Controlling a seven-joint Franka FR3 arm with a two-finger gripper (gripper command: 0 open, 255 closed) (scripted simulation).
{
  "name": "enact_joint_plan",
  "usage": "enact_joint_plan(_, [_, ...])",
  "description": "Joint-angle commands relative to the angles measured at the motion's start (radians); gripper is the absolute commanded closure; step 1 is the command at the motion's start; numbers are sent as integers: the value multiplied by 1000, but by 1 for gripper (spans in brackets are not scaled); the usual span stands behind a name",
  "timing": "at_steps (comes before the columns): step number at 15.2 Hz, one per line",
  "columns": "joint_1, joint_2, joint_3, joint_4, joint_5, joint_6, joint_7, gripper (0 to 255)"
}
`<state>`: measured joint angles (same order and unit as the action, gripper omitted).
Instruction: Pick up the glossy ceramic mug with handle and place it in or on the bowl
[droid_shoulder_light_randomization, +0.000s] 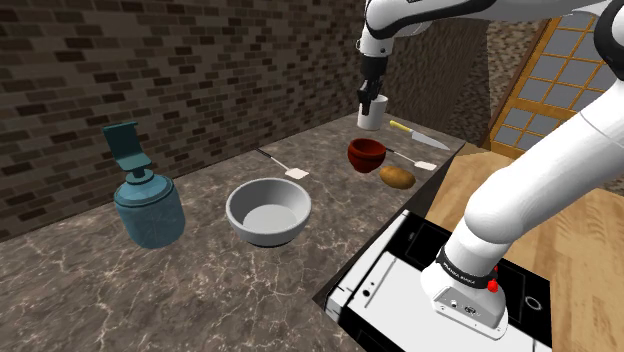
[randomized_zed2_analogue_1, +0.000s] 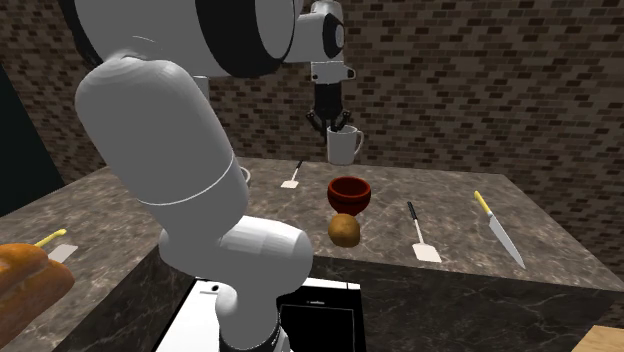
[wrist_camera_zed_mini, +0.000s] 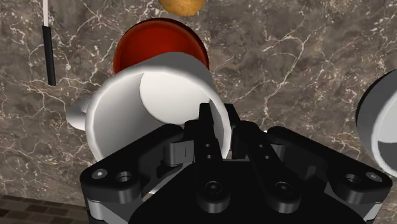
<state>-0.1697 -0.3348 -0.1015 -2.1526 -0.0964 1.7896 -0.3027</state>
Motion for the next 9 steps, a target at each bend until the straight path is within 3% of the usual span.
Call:
enact_joint_plan(1, [-17, 14, -30, 21, -10, -4, -46, 255])
enact_joint_plan(3, [-35, 31, -62, 45, -18, -6, -93, 255])
enact_joint_plan(9, [-36, 38, -65, -30, -21, 75, -88, 255])
